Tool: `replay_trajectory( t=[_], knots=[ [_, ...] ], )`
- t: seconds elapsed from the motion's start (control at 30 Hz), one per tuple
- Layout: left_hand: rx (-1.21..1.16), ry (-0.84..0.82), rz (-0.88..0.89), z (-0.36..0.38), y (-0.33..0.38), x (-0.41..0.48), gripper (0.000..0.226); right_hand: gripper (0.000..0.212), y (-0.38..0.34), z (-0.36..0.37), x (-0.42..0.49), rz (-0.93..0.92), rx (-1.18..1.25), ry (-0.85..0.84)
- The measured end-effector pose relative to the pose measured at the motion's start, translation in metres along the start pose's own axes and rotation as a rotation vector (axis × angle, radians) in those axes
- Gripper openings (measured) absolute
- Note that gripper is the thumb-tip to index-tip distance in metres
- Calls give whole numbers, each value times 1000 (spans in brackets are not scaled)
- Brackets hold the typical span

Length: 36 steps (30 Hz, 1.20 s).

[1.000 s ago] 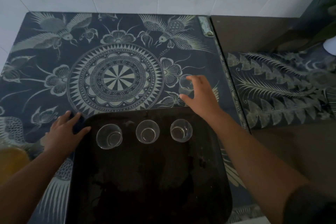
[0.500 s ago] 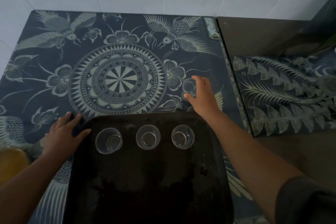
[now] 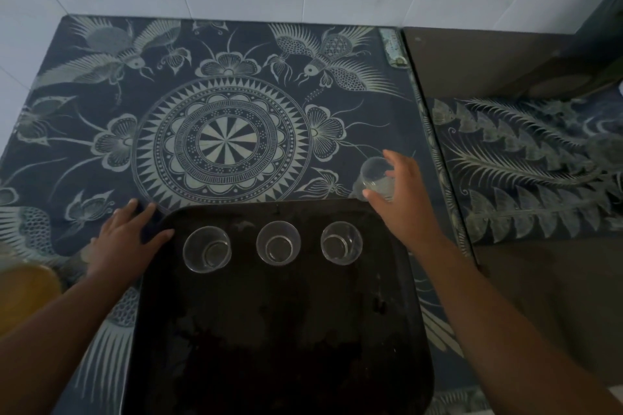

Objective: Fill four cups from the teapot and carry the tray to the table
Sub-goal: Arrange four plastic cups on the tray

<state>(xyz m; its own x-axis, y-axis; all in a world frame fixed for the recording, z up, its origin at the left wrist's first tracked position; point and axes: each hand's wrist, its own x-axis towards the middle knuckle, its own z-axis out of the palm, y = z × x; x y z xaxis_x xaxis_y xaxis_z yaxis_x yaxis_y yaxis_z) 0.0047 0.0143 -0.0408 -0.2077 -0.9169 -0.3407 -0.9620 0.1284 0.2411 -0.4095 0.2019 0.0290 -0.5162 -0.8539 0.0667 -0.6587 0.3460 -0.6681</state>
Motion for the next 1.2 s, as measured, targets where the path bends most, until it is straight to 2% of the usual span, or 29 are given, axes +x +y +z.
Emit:
replay_trajectory(
  t=[0.43, 1.0, 1.2],
  knots=[
    [-3, -2, 18, 7, -8, 9, 73, 75, 26, -4, -88, 82, 22, -59],
    [23, -11, 29, 10, -12, 10, 75, 82, 33, -1, -100, 167, 33, -73],
    [23, -44, 48, 4, -6, 11, 72, 85, 31, -3, -104, 120, -6, -75]
  ],
)
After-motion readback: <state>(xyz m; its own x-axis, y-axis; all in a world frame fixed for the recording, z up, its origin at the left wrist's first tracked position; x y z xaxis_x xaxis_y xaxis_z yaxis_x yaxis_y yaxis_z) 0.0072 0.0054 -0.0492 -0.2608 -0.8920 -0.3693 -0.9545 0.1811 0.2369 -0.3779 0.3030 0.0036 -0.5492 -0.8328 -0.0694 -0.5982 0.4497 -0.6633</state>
